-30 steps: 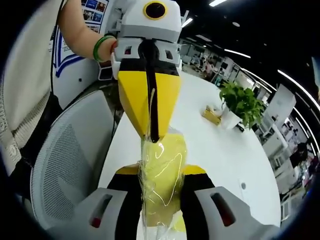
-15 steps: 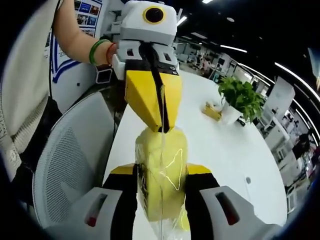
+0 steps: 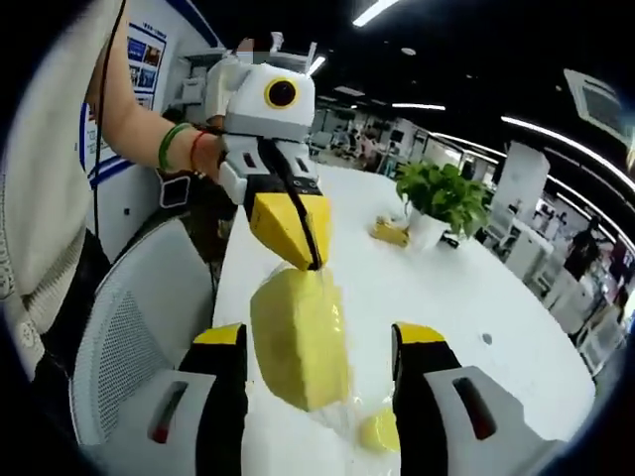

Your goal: Compare the silicone blocks by pressing each to a similar depth, holding the contact briefly, and releasing to observe deformation and rebound differences across the visible hardness samples.

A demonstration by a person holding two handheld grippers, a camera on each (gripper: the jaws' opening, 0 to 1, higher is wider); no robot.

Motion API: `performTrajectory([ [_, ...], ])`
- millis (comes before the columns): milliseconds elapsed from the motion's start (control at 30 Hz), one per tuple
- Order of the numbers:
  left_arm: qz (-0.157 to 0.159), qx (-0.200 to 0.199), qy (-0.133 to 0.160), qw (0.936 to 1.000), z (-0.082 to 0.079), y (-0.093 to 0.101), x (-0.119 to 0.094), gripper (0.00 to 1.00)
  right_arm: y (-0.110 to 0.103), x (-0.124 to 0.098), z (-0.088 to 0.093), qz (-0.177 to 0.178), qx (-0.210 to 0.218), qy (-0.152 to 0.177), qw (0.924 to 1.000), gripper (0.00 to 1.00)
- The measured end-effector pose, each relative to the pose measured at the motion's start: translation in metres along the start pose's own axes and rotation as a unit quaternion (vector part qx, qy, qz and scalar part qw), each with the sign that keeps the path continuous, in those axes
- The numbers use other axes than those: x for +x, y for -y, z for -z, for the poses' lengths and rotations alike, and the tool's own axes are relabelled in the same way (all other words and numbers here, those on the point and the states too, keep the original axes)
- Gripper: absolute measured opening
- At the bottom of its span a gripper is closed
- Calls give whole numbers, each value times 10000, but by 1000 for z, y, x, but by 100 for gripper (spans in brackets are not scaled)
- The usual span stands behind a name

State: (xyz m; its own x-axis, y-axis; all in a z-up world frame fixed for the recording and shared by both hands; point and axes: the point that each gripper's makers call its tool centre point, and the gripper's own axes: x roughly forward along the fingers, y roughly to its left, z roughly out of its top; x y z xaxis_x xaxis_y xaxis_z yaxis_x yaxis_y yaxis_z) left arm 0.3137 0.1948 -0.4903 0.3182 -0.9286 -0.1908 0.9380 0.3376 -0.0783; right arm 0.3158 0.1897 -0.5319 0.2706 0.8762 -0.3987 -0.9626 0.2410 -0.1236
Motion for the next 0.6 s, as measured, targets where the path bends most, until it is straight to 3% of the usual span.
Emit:
performTrajectory([
  [100,-56,-49,-43,10000,5,-5,1,0,5,-12,1,328,376,281,9984,68],
  [200,-277,-58,-162,9995,14,-17,0,0,23,-25,7,1045,306,467,9930,67],
  [367,-627,-261,-456,9966,41,-40,-4,0,36,-50,10,1771,1058,1139,9718,87],
  [533,-893,-527,-614,9927,74,-61,-7,0,30,-74,29,2136,1660,1252,9546,89],
  [600,-870,-705,-596,9919,80,-63,-7,0,26,-80,35,2205,1721,1283,9515,88],
])
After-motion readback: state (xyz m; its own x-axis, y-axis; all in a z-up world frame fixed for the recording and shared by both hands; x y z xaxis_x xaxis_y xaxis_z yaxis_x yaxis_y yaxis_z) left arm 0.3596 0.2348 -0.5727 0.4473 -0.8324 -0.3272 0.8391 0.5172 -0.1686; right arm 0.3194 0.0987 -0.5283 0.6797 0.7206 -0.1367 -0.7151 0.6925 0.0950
